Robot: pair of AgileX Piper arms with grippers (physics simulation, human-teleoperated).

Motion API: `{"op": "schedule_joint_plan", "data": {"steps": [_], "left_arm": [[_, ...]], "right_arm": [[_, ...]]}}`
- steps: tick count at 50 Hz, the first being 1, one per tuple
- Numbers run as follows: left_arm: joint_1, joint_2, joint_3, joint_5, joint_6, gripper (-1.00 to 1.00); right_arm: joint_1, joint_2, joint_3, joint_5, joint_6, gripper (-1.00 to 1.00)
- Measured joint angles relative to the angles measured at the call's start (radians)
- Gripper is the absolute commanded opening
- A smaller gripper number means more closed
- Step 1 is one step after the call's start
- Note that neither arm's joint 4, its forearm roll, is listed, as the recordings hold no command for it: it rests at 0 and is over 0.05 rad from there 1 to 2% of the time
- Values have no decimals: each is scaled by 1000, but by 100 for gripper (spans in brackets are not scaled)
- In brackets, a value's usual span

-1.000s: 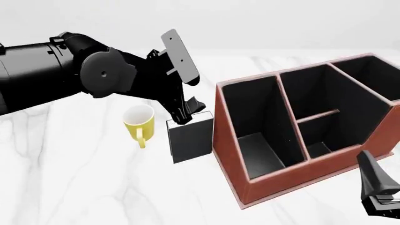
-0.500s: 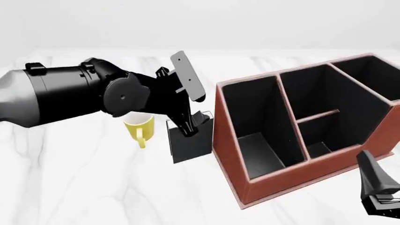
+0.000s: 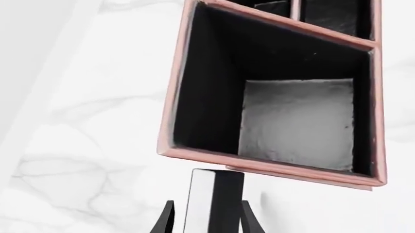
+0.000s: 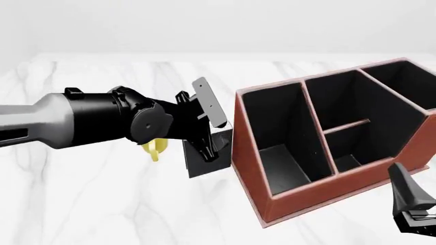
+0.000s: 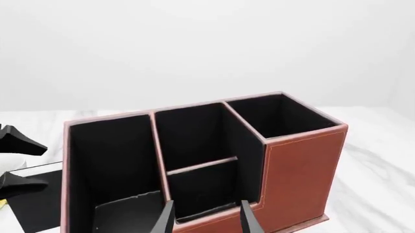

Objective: Pick up the book and place it in the back compartment of the caddy.

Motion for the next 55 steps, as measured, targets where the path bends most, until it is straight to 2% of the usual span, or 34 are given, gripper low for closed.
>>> {"op": "schedule_joint_plan", "data": {"steps": [32, 33, 40, 55], "left_arm": [[37, 99, 35, -100, 29, 100], [38, 102, 35, -102, 29, -100], [8, 74, 50, -86, -40, -100], [-18, 44, 55, -47, -99, -100]], "right_arm": [[0, 6, 0, -4, -3, 100], [0, 6, 0, -4, -3, 100], [-1, 19, 0, -15, 0, 100], [-2, 26, 0, -20, 1, 100]]}}
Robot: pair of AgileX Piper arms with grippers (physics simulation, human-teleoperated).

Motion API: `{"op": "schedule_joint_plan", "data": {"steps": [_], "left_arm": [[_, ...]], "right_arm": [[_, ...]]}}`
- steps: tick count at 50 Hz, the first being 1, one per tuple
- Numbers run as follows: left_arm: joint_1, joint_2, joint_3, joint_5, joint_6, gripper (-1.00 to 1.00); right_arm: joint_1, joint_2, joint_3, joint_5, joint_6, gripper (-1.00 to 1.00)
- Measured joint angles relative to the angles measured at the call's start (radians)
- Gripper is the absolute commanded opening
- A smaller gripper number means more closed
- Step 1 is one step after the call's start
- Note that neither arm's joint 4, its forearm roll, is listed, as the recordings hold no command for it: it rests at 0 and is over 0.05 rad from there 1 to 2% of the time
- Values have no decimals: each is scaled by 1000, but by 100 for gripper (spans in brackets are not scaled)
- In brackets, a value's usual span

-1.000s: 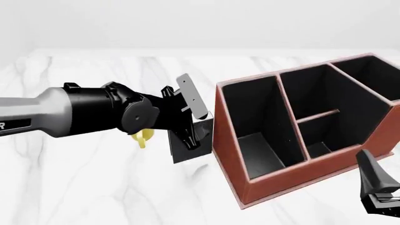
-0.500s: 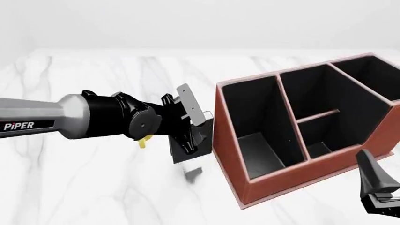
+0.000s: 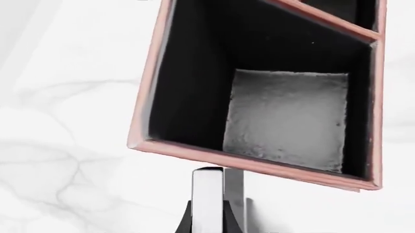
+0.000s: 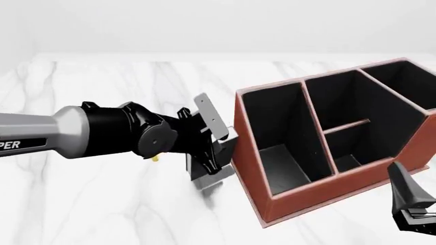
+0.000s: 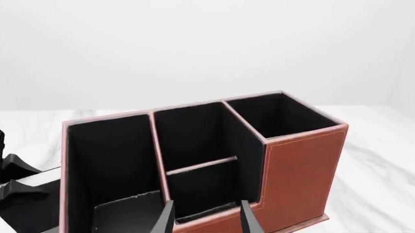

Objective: Pick up the book and place it in the back compartment of the caddy.

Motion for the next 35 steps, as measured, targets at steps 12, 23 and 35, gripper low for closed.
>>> {"op": "schedule_joint_plan", "data": {"steps": [12, 23, 35], "left_arm": [[-21, -73, -1, 68, -23, -100], [-74, -177, -29, 211, -37, -100], [-135, -290, -155, 422, -28, -100]], "right_arm": [[0, -5, 0, 4, -2, 100], [1, -15, 0, 11, -4, 100], [1, -25, 0, 19, -8, 100]]}}
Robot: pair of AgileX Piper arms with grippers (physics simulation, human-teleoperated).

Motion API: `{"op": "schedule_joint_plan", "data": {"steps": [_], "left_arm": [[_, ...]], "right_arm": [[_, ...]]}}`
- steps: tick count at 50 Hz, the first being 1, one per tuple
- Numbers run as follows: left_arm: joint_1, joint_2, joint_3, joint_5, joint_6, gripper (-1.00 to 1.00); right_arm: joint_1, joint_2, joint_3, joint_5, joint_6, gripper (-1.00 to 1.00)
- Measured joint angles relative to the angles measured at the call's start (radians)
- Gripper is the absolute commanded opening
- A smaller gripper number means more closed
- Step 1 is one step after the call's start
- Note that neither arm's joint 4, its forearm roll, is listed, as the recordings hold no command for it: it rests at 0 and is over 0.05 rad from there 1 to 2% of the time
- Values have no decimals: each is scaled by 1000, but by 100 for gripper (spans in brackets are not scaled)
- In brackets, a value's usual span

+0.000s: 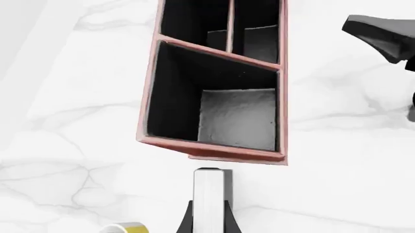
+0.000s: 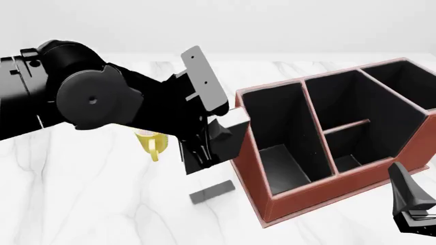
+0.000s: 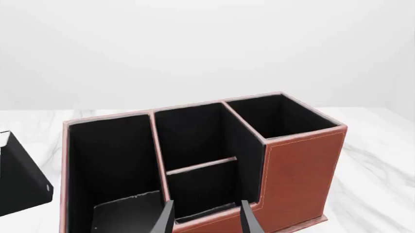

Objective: Pick up the book and place it in the back compartment of the caddy.

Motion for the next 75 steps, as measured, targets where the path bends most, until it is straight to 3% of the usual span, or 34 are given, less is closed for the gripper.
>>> {"op": "schedule_joint_plan", "data": {"steps": [12, 21, 30, 35, 39, 56, 75], "left_arm": [[-5, -4, -321, 249, 48, -100], [-46, 82, -719, 443, 80, -100], [-145, 184, -999, 478, 76, -100], [-194, 243, -1110, 450, 52, -100], [-216, 280, -1135, 394, 25, -100], [-256, 407, -1027, 141, -63, -100], [-290, 526, -904, -42, -93, -100]], "right_arm": [[-1, -13, 0, 11, -2, 100], [0, -17, 0, 15, 0, 100], [2, -21, 0, 16, 0, 100], [2, -20, 0, 15, 0, 100], [2, -19, 0, 14, 1, 100], [2, -8, 0, 3, 6, 100], [1, 18, 0, -18, 10, 100]]}}
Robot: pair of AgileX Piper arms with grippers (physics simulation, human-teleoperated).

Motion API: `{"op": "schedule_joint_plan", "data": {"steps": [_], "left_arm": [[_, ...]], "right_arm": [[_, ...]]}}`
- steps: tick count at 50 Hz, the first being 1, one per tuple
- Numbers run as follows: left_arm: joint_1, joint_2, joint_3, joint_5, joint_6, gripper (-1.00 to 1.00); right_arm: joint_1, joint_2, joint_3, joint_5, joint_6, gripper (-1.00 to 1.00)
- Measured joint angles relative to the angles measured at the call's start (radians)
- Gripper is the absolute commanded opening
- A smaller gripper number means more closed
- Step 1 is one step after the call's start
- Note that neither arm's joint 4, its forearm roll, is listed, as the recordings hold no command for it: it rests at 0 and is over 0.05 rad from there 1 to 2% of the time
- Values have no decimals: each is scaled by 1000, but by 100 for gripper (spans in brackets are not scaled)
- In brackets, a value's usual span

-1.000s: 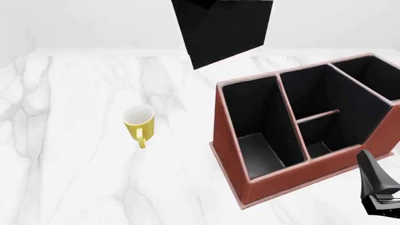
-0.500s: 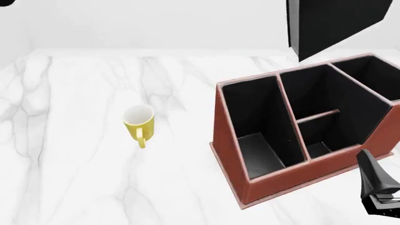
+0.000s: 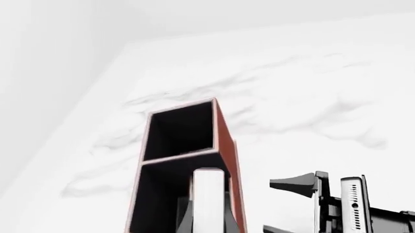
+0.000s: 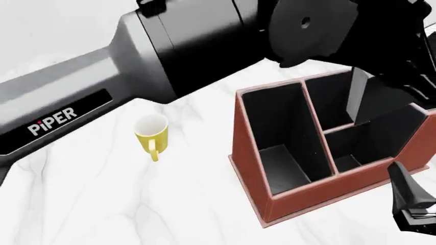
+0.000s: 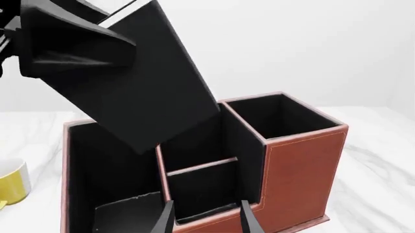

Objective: Pick up the book and place it in the back compartment of the caddy.

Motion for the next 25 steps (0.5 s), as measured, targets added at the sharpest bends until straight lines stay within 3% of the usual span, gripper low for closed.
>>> {"op": "schedule_joint_plan", "data": {"steps": [25], "left_arm": [[2, 107, 82, -110, -29, -100]], "right_arm": [[1, 14, 0, -14, 2, 100]]}}
